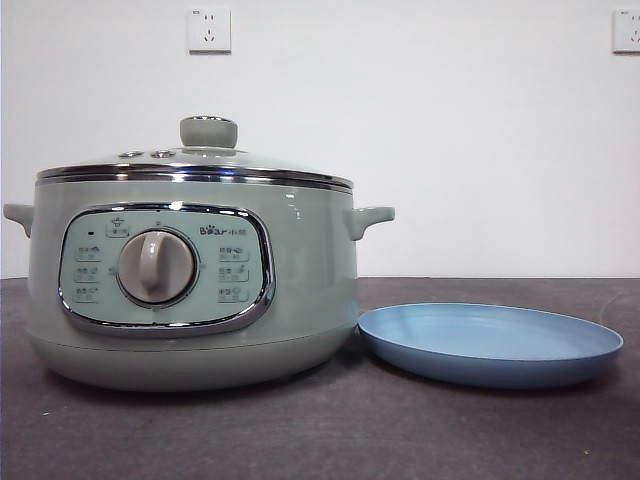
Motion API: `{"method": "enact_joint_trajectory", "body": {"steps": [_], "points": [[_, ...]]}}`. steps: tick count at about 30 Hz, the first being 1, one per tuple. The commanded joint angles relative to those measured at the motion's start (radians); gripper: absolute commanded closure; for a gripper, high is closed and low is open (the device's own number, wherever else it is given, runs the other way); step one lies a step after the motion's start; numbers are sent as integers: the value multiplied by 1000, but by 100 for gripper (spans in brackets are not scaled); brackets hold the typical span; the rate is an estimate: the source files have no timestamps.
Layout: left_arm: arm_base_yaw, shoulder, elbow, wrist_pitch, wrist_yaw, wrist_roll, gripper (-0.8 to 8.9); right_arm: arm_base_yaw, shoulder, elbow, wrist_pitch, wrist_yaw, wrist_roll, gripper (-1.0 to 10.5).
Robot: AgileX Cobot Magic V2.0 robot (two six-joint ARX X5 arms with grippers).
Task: Take the pumpkin out from the steamer,put the pumpkin in the blue plate,close the lid
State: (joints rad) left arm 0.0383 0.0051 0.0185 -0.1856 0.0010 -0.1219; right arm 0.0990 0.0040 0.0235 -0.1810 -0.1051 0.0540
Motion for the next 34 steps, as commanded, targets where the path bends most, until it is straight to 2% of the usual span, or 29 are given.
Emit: {"method": "enact_joint_trajectory", "body": {"steps": [1,3,5,6,10,14,22,29,34], "points": [[2,-2,-15,5,98,-185,817,0,-2,-15,8,-1,280,946],[2,-2,-15,12,187,-262,817,0,-2,-15,8,0,418,946],[2,-2,-15,16,248,-277,817,0,-2,-15,8,2,478,946],[2,-2,-15,23,268,-277,817,0,-2,-15,9,4,484,946],[2,-2,-14,35,303,-278,818,0,-2,-15,8,-3,483,946],[2,-2,16,21,320,-280,821,0,-2,1,4,-55,484,951],[2,0,181,-85,281,-276,822,0,63,148,-61,-52,482,957],[2,116,310,-132,269,-254,822,0,214,315,-88,-53,399,956],[2,281,415,-135,296,-161,822,0,352,451,-128,-54,312,954]]}}
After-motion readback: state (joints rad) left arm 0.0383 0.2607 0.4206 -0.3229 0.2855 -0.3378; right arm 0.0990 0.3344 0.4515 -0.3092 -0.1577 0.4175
